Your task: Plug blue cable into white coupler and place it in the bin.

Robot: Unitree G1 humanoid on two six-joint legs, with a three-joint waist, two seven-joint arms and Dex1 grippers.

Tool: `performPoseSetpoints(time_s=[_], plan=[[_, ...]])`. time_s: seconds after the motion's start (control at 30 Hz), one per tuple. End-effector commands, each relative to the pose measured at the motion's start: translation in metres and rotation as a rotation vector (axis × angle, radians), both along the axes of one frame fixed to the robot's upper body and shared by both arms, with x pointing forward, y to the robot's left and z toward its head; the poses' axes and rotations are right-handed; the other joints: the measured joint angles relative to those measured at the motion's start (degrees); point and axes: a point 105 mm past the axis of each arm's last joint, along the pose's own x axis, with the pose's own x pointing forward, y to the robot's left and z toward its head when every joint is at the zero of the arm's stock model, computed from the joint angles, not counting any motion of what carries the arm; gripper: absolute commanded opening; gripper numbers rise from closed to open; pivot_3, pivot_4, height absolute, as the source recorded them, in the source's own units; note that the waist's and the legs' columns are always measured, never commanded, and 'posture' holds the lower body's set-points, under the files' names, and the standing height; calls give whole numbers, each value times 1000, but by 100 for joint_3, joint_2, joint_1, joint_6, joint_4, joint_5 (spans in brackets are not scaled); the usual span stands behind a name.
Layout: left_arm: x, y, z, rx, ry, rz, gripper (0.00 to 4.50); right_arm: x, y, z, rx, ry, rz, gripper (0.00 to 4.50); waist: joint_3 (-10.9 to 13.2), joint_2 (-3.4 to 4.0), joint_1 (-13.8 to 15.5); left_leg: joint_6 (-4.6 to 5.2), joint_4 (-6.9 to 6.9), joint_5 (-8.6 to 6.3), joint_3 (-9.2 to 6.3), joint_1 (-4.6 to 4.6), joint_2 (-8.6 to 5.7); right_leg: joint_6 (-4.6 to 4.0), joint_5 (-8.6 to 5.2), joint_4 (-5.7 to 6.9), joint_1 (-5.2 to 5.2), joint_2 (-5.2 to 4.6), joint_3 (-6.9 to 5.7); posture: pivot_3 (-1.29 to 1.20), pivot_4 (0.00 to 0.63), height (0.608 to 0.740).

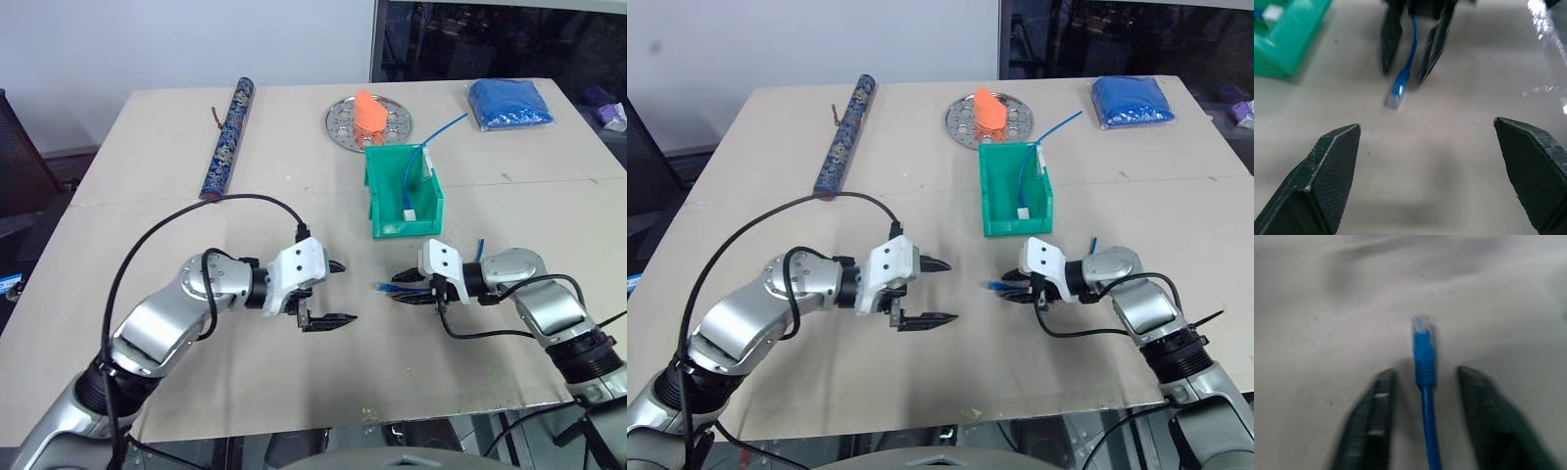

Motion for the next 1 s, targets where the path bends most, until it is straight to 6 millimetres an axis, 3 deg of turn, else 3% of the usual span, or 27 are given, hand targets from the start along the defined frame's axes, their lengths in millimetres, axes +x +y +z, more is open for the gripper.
performPoseSetpoints(time_s=[0.03,0.07,0.23,0.47,0.73,0.87,0.9,1.0], plan=[[8,-12,-1,-35,-24,-25,4500,-11,-19,32,180,-47,-88,3811,1,-3,17,2,0,-1,-5,-3,-3,0,0,0,1,-5,-3,0,150,740],[9,-17,-4,-39,-22,-33,4500,-22,-27,34,202,-49,-114,4050,1,-4,6,3,2,-2,-4,-2,-2,0,0,2,1,-5,-3,0,150,740],[14,-38,-15,-43,-15,-100,4500,-51,-51,44,268,-37,-208,4050,4,-8,-15,5,5,-3,-4,-3,-11,5,0,7,2,-17,-3,0,150,740],[24,-46,-40,45,-42,-186,4500,-58,-64,47,298,-38,-282,4050,3,-9,-16,5,14,0,18,23,0,9,3,27,9,0,12,0,150,740],[34,-50,-43,34,-44,-178,4500,-62,-64,43,312,-44,-322,4050,2,-9,18,6,31,-1,16,10,-4,15,9,25,9,-7,14,0,150,740],[36,-51,-44,24,-42,-182,3306,-64,-64,42,314,-45,-336,4118,2,-8,17,9,66,-3,12,-4,-4,28,16,25,10,-7,11,0,150,740],[37,-51,-43,21,-44,-186,2656,-64,-64,42,314,-45,-338,4118,2,-8,6,10,72,-4,13,-6,-4,30,17,26,10,-7,11,0,150,740],[37,-52,-43,13,-50,-197,1280,-64,-65,41,314,-46,-343,4118,2,-8,-7,16,86,-7,16,-11,-4,40,23,26,10,-7,15,0,150,740]])
